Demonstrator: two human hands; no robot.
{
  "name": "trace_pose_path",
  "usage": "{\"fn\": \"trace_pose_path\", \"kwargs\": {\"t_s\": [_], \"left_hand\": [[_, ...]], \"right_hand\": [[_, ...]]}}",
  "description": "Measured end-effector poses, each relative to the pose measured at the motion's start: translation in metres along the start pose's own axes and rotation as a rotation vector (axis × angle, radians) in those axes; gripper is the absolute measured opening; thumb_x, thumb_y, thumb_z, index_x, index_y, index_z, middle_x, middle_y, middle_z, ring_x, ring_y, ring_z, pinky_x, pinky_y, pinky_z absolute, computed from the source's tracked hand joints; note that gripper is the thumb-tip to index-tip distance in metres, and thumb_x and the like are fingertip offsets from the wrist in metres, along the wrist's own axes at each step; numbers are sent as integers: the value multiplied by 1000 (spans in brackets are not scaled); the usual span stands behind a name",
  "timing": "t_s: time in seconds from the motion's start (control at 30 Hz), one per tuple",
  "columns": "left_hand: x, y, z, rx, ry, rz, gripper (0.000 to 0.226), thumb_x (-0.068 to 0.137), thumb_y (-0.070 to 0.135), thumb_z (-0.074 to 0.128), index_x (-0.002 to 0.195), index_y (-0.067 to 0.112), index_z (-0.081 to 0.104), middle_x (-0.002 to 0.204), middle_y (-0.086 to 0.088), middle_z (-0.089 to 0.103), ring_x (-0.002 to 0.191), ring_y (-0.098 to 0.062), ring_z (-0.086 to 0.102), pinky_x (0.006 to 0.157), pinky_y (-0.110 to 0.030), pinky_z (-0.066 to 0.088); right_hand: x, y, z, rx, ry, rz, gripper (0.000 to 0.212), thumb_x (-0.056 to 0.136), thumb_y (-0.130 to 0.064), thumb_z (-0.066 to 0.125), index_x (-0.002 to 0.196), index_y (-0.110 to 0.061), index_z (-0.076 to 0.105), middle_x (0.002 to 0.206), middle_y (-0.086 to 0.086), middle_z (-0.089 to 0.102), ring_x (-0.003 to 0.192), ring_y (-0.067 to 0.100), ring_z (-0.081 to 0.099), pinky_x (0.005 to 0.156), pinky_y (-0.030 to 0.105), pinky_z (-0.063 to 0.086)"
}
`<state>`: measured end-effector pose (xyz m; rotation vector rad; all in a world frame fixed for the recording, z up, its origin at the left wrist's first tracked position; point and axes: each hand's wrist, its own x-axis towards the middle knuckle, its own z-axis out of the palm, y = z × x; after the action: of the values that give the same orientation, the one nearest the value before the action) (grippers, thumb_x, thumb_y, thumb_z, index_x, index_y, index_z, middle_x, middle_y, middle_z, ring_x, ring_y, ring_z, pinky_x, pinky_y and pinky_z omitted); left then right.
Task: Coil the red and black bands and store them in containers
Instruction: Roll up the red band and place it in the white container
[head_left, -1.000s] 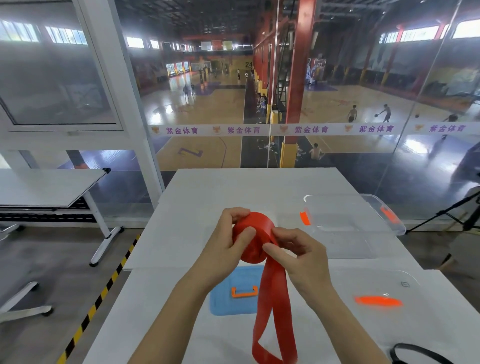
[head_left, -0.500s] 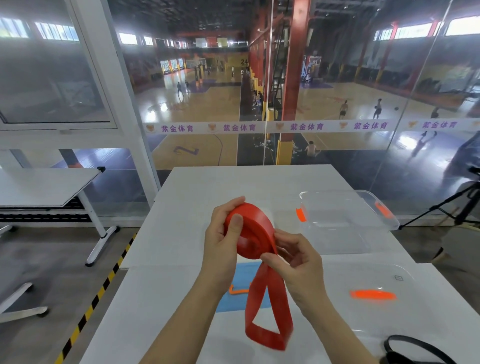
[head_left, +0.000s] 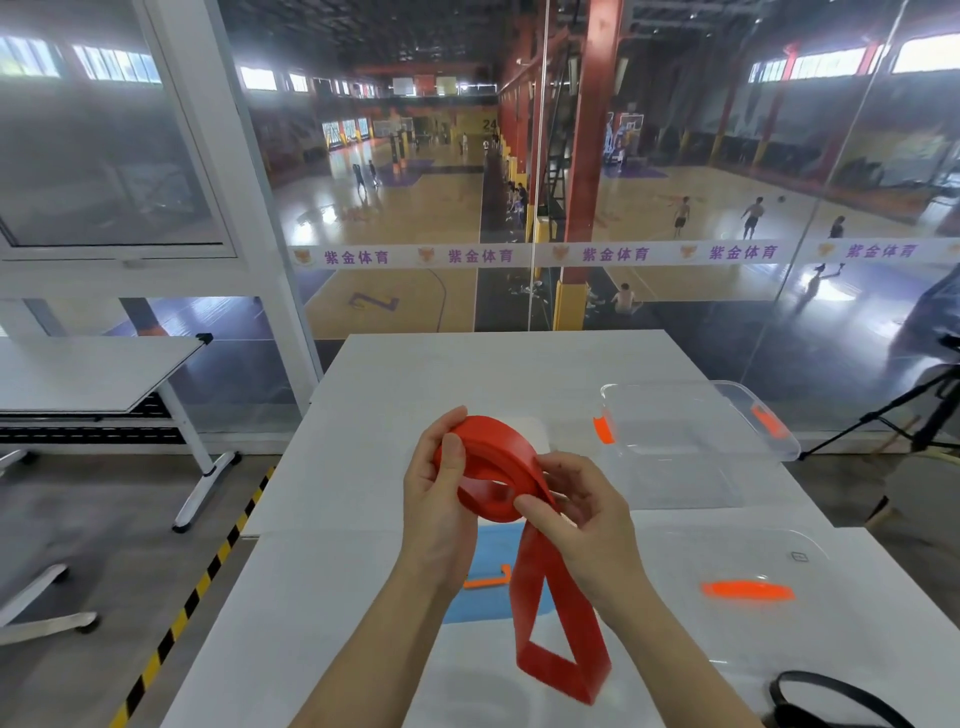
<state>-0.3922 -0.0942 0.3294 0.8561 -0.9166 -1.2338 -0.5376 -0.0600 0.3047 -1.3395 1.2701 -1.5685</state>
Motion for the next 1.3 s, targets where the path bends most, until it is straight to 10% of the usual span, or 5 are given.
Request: {"fn": "trace_pose_path", "kwargs": {"t_s": [0.47,0.9,1.13,1.3], "left_hand": [[15,3,-23,907,-493,237,40,107,37,46,146,46,40,132,24,46,126,5,47,100,-9,44],[20,16,-11,757,-390,137,19,104,30,55,118,43,55,117,17,63,107,4,59,82,-13,51],[25,20,-8,535,-237,169,15,104,28,53,117,32,60,110,10,68,100,-3,65,83,-16,54],[29,28,-9,407,-189,163,38,95,50,45,121,28,61,109,10,71,105,-8,67,90,-27,59]], "right_hand": [[11,-15,-23,-140,-28,-90,29,78,-10,91,100,-23,77,93,-6,79,89,17,74,87,24,59],[4,12,-35,-83,-167,-56,45,88,-3,80,125,-26,69,128,-10,71,124,14,67,103,26,54],[-2,51,-47,-252,-229,92,18,94,-10,74,92,-28,74,94,-6,76,91,11,73,85,26,54],[-4,70,-43,-310,-396,231,23,88,-27,76,108,-36,71,112,-16,77,109,6,71,99,28,53]]}}
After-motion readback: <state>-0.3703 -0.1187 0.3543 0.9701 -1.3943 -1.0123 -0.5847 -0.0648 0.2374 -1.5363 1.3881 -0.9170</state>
